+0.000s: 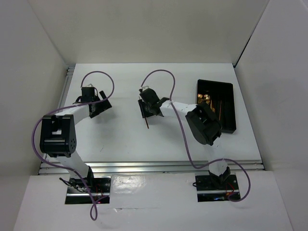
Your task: Sort the eating utensils into containers
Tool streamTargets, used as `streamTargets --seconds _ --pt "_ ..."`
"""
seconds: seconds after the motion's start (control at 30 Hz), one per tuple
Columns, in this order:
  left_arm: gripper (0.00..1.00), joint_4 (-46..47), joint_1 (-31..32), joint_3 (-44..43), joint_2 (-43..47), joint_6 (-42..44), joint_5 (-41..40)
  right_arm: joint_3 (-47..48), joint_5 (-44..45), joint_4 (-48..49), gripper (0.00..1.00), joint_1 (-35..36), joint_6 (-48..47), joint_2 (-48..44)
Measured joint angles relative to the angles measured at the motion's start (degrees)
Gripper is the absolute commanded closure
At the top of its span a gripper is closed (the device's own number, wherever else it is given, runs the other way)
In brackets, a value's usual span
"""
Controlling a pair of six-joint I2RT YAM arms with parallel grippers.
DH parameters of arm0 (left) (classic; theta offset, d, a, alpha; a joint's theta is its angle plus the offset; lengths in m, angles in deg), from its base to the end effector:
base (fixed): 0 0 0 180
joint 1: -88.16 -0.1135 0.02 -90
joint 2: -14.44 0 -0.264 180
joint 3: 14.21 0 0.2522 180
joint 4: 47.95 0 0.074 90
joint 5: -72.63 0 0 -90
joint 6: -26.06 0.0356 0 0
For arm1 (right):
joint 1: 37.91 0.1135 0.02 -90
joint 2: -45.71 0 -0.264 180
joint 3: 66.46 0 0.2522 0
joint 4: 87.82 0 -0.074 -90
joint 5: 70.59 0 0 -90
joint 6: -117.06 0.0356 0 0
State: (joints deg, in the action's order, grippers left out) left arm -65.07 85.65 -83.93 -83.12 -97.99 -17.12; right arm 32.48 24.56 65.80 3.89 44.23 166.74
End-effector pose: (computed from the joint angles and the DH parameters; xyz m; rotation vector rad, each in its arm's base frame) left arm 0.3550 0.0154 0.1800 -0.7420 2.2532 -0.2723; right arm 0.3468 0.3058 0.1629 -0.4806 2.3970 0.3605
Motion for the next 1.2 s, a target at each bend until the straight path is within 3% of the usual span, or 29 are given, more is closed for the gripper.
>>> streamTargets --seconds 0.4,0.83,1.2 --pt "0.01 0.0 0.0 0.0 0.0 0.0 0.0 1.2 0.0 -0.1 0.66 0.0 0.0 1.8" --pt "0.01 0.0 0.0 0.0 0.0 0.0 0.0 3.6 0.0 -0.2 0.9 0.0 -0.1 3.6" --pt "0.01 0.0 0.0 0.0 0.0 0.0 0.0 3.7 1.6 -4.0 0.93 -4.3 -0.9 1.3"
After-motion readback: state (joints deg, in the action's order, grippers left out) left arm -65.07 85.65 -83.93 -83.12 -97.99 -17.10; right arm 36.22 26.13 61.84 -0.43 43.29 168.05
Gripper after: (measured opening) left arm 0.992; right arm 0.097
